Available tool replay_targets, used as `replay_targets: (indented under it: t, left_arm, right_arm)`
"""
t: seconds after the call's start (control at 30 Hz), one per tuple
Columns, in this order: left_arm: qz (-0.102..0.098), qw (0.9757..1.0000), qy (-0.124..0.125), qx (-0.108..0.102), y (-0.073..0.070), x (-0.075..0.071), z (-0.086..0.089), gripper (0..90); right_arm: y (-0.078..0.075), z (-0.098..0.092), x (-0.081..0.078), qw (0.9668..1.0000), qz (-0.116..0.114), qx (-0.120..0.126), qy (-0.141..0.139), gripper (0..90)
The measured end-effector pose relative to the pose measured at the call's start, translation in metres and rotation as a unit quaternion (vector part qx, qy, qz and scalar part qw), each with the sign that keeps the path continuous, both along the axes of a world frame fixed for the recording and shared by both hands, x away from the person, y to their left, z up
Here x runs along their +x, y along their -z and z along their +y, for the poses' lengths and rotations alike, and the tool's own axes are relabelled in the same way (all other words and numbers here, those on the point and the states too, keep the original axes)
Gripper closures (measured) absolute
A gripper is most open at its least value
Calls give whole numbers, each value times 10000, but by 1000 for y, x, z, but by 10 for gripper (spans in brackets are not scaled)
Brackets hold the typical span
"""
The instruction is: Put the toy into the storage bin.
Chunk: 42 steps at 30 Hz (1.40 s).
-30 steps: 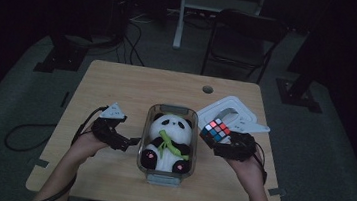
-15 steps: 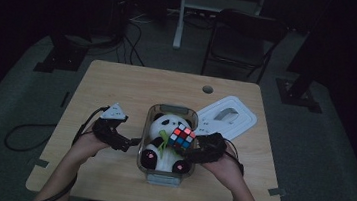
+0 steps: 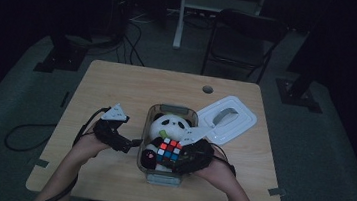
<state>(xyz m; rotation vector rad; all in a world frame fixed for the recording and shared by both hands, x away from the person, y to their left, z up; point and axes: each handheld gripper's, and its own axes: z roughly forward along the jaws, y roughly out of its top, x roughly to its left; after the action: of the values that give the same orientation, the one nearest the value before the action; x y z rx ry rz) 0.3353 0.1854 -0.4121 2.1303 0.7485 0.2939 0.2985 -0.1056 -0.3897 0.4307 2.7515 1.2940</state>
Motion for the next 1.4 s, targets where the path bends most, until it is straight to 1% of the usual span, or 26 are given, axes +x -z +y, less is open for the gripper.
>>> replay_targets:
  t: [0.1, 0.2, 0.23, 0.3, 0.37, 0.43, 0.5, 0.6, 0.7, 0.73, 0.8, 0.87, 0.93, 0.97, 1.0, 1.03, 1.07, 1.1, 1.13, 1.17, 1.23, 1.27, 1.3, 1.33, 1.37, 1.4]
  left_arm:
    - [-1, 10000, 41, -34, -2, -1, -1, 11]
    - [2, 9998, 141, -154, -4, -5, -4, 11]
    - [-36, 9997, 153, -166, -5, -6, -5, 11]
    - [-90, 9995, 220, -220, -7, -8, -6, 11]
    - [-97, 9990, 296, -317, -8, -9, -9, 12]
    - [-134, 9986, 396, -331, -10, -11, -12, 12]
    - [-223, 9977, 476, -422, -12, -13, -15, 12]
    - [-239, 9974, 507, -449, -17, -15, -17, 12]
    - [-206, 9966, 626, -496, -23, -17, -21, 12]
    - [-213, 9962, 680, -502, -25, -18, -24, 12]
    - [-195, 9957, 795, -433, -29, -21, -28, 12]
    - [-215, 9945, 932, -422, -34, -24, -34, 12]
    - [-162, 9939, 1010, -410, -38, -27, -39, 12]
    - [-161, 9931, 1089, -409, -41, -29, -42, 12]
    - [-188, 9925, 1138, -409, -43, -32, -45, 12]
    - [-208, 9916, 1209, -408, -45, -35, -46, 41]
    - [-252, 9909, 1257, -416, -47, -37, -48, 128]
    - [-272, 9905, 1289, -401, -48, -40, -50, 160]
    - [-322, 9890, 1391, -379, -48, -43, -51, 197]
    - [-378, 9875, 1479, -382, -48, -46, -53, 326]
    - [-348, 9856, 1608, -393, -48, -50, -54, 457]
    - [-358, 9844, 1684, -376, -48, -51, -55, 543]
    - [-344, 9840, 1713, -352, -48, -52, -55, 581]
    - [-308, 9839, 1718, -374, -48, -52, -56, 635]
    - [-277, 9838, 1736, -354, -47, -52, -56, 677]
    - [-270, 9836, 1757, -316, -47, -52, -56, 711]
  right_arm:
    - [5, 3, 2, 9999, 53, -73, -125, 335]
    - [10, 4, 7, 9996, 206, -91, -163, 335]
    - [12, 4, 7, 9994, 265, -102, -209, 335]
    - [15, 5, 7, 9992, 267, -103, -271, 335]
    - [16, 5, 9, 9989, 385, -64, -242, 335]
    - [17, 5, 9, 9991, 339, -71, -224, 334]
    - [16, 5, 8, 9992, 362, -68, -182, 328]
    - [10, 1, 7, 9992, 383, 20, -87, 271]
    - [1, -6, 6, 9990, 393, 229, -20, 246]
    - [-3, -8, 6, 9989, 374, 279, 53, 233]
    - [-9, -13, 4, 9988, 294, 355, 137, 229]
    - [-15, -17, 3, 9985, 227, 405, 273, 218]
    - [-19, -21, 3, 9978, 207, 485, 410, 218]
    - [-20, -22, 2, 9972, 196, 532, 482, 229]
    - [-21, -24, 0, 9968, 198, 576, 518, 297]
    - [-22, -24, -1, 9968, 184, 609, 478, 361]
    - [-22, -24, -3, 9968, 174, 638, 459, 413]
    - [-22, -24, -5, 9969, 151, 637, 445, 495]
    - [-22, -24, -6, 9971, 147, 607, 445, 537]
    - [-21, -23, -7, 9971, 158, 575, 465, 580]
    - [-20, -22, -6, 9973, 240, 523, 461, 623]
    - [-20, -21, -6, 9970, 276, 509, 511, 643]
    - [-19, -21, -6, 9968, 295, 524, 522, 702]
    - [-19, -21, -4, 9966, 454, 506, 454, 713]
    - [-18, -21, -3, 9960, 534, 506, 505, 773]
    - [-18, -22, -2, 9954, 535, 539, 586, 818]
